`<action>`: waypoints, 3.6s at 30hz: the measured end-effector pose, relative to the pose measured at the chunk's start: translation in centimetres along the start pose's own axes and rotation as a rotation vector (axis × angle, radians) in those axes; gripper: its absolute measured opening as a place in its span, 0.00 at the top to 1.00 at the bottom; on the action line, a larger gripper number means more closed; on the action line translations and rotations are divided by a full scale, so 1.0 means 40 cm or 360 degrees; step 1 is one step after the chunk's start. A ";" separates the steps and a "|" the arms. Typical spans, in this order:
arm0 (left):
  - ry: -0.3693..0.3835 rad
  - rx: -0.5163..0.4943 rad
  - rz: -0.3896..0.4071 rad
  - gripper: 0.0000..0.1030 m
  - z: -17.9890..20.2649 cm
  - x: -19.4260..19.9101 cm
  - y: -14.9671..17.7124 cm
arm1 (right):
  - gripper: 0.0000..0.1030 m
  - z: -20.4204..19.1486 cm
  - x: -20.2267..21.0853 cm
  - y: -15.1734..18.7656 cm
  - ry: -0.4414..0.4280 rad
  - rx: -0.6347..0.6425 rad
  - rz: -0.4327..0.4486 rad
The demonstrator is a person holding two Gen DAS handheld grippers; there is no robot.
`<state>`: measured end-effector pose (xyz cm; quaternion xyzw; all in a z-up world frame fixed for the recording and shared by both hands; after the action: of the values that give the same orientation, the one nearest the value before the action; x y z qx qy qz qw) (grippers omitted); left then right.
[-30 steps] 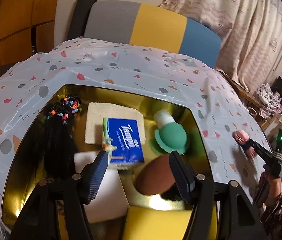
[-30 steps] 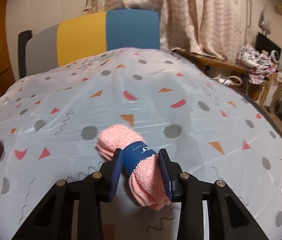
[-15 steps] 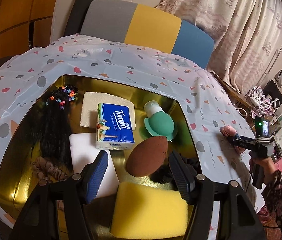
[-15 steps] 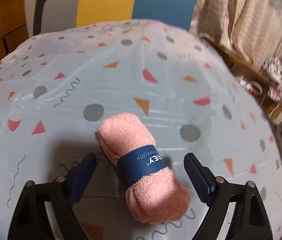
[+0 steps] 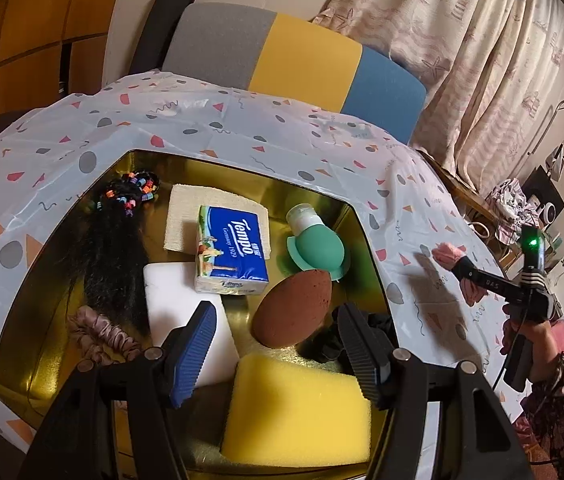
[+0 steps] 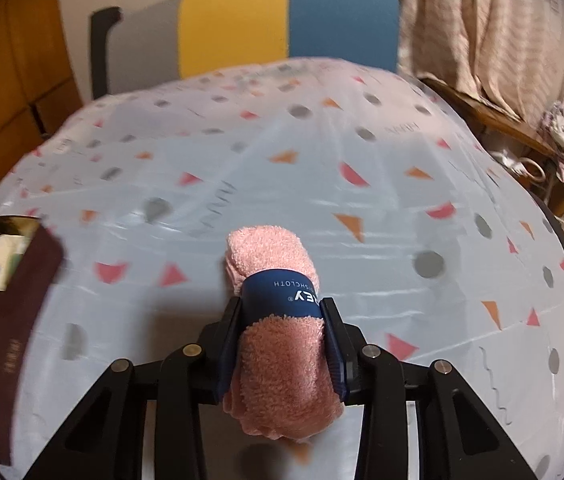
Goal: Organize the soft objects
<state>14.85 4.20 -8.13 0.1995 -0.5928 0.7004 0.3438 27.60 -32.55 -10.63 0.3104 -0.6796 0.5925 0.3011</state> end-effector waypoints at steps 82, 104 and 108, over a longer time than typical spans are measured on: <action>-0.0495 -0.0141 0.0023 0.38 -0.072 0.171 0.050 | 0.00 -0.641 0.311 0.252 -0.0341 0.0056 0.0133; -0.0647 -0.0136 0.0075 0.38 -0.064 0.241 0.046 | 0.00 -0.562 0.402 0.280 -0.0014 -0.0056 0.0209; -0.0667 -0.0145 0.0092 0.38 -0.062 0.251 0.043 | 0.00 -0.550 0.394 0.286 0.0008 -0.0094 0.0171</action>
<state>7.07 8.94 -2.96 0.3081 -0.6878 0.6257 0.2015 9.75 -10.54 -2.91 0.2629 -0.7117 0.5883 0.2797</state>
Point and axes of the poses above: each gripper's, at about its wrist camera, not at the fingertips, and x roughly against the way its jaws point, z to its right, y to its underside, the point moved 7 cm from there along -x, roughly the way its jaws point, and after that the axes turned 10 degrees about -x, right-handed, at the moved point
